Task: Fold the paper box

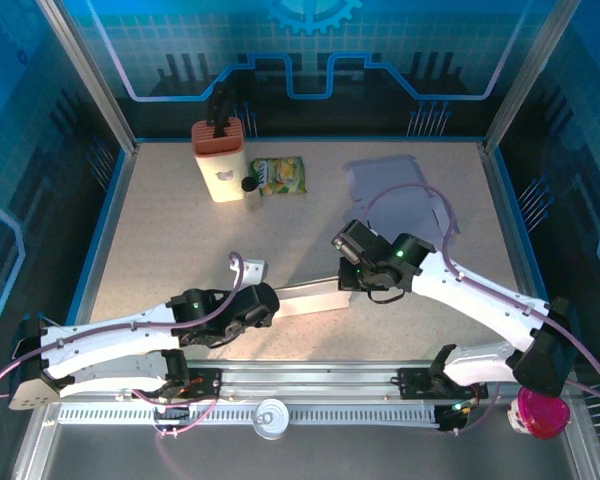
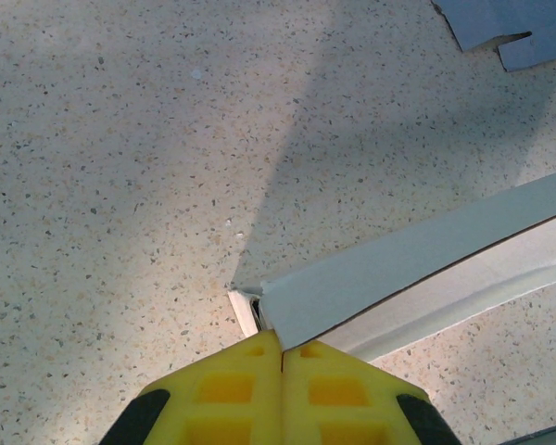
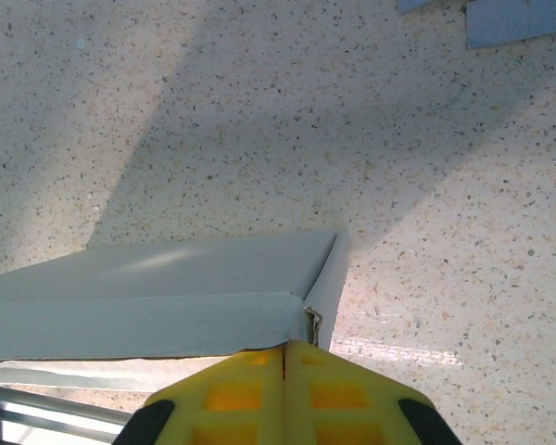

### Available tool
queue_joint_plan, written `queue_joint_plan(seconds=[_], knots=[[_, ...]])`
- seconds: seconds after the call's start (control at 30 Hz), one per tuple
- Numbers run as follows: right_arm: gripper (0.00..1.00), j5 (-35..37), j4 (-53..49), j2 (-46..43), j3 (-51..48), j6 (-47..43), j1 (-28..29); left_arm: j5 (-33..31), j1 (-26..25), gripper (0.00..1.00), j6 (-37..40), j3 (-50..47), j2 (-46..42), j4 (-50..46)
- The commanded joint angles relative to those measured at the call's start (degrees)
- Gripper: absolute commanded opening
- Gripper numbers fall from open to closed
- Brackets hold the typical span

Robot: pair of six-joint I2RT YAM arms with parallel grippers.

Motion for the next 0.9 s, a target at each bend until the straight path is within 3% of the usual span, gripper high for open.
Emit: queue_joint_plan(seconds=[0.0,0.57,0.87], knots=[[0.00,-2.5,3.4,-1.0,-1.1,-1.3,0.1,3.7,-0.3,0.00,0.3,1.3,0.0,1.1],[0.00,10.1,8.3,-6.1,-9.1,-9.5,5.6,3.2,-0.2,0.00,0.2,-0.1,0.8,2.1],[0.00,11.4,8.7,-6.1,-10.1,-8.7,6.5,2.9,-0.3,0.00,0.1,-0.2,1.2,2.2]])
